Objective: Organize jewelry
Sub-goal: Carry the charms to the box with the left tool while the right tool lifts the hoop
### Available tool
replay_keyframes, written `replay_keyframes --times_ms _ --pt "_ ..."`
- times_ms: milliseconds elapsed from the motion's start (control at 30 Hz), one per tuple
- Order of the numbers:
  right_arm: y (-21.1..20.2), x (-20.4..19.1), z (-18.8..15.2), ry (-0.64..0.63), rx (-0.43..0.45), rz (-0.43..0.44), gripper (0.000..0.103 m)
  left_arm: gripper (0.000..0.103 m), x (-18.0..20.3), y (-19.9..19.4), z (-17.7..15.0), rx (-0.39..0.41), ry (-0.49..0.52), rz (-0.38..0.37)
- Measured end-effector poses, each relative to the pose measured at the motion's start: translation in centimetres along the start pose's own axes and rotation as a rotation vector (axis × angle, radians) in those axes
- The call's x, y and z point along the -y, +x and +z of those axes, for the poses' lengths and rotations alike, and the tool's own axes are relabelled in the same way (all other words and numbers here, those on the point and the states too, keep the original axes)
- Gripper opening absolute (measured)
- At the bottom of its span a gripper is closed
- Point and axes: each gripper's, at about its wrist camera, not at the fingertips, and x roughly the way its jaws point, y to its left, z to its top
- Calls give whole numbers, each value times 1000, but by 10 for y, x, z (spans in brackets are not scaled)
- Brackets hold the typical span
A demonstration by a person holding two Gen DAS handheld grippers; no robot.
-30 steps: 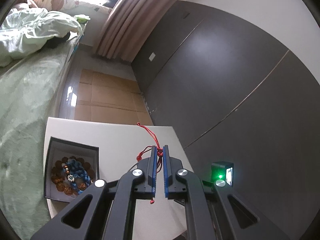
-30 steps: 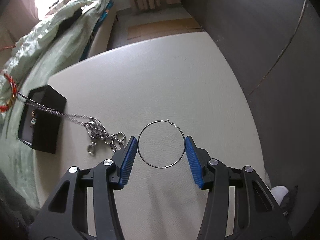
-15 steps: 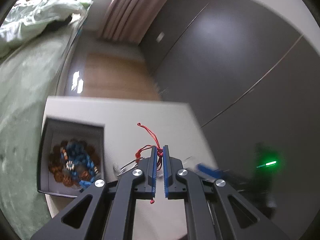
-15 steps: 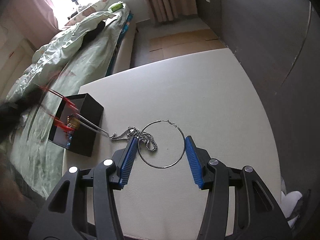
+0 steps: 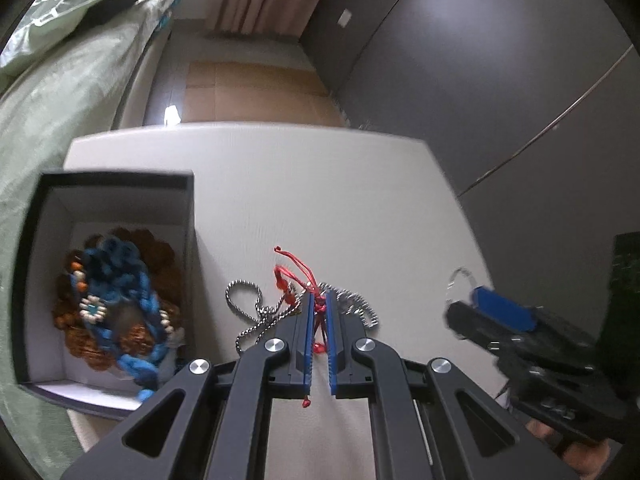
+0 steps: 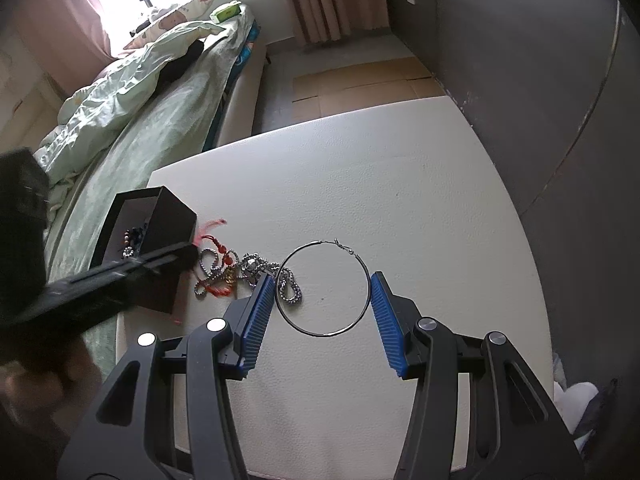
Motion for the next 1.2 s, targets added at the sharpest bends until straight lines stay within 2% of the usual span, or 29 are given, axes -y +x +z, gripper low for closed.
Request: replay_keyframes --times_ms 100,233,533,867,1200 --pt "0 0 0 0 0 -6 51 4 3 2 -2 4 3 -13" --pt "-1 2 1 1 2 -9 51 4 9 -15 1 50 20 -52" --pt "-5 -1 2 7 23 23 51 4 9 -88 10 198 17 -127" --pt "-20 -20 5 37 86 171 51 4 -11 -155 13 332 -17 -159" --pt "-25 -46 9 70 138 300 51 4 -34 -207 3 427 -57 -153"
